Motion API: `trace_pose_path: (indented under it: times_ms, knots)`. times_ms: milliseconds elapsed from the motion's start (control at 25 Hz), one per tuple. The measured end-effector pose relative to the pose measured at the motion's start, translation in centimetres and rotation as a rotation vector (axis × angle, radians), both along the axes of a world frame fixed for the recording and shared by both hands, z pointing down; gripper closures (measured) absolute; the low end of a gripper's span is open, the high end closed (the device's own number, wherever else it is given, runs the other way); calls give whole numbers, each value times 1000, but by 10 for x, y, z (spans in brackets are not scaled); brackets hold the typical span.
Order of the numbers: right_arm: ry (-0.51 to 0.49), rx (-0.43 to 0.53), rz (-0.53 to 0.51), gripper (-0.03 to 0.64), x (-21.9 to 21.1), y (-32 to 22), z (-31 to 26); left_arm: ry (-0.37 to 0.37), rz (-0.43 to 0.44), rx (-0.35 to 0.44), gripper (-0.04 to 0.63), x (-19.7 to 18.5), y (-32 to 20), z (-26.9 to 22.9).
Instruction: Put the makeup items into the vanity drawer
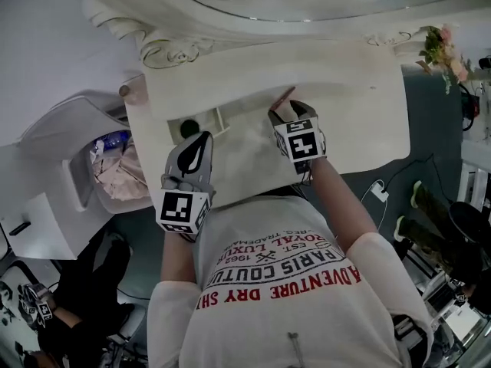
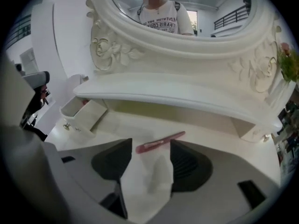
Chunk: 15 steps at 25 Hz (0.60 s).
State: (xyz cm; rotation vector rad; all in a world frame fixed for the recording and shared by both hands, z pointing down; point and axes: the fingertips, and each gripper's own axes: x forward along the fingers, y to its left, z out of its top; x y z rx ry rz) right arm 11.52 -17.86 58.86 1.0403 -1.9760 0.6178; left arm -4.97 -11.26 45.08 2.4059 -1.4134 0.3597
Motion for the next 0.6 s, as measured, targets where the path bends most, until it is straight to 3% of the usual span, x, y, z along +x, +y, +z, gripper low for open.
trace_pose_path:
  times_ms: [400,600]
  knots:
    - [-42,-51,131,359,9,-26,27,-27,-22,-48,586,1,-3,15]
    - [11,-35,175,368,12,-28,30,-27,-36,-54,586,-10,-3,16]
